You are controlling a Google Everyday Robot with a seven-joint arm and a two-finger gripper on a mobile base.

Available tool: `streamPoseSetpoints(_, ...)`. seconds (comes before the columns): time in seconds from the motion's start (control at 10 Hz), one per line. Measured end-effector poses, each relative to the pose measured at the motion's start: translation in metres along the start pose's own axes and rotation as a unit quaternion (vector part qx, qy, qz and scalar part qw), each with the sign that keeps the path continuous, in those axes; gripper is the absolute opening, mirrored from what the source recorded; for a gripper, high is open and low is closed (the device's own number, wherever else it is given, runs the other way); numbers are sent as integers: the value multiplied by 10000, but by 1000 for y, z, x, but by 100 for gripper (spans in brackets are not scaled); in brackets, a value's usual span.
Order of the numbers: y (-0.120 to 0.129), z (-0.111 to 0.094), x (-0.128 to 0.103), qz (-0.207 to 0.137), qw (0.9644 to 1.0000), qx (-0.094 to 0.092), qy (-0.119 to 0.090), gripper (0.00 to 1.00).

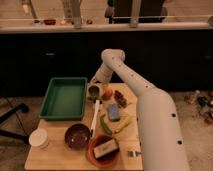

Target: Stack cups on top of each other

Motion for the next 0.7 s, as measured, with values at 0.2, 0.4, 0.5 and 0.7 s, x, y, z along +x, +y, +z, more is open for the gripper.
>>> streamPoseSetpoints(0.2,-1,-1,0,-11,10000,8,8,80)
streamPoseSetpoints(0.4,-1,-4,3,-5,10000,28,34,80)
streamPoseSetpoints(0.5,0,-6,6,14,10000,32,48,80)
streamPoseSetpoints(0.7,3,-8,14,75,9999,26,91,80)
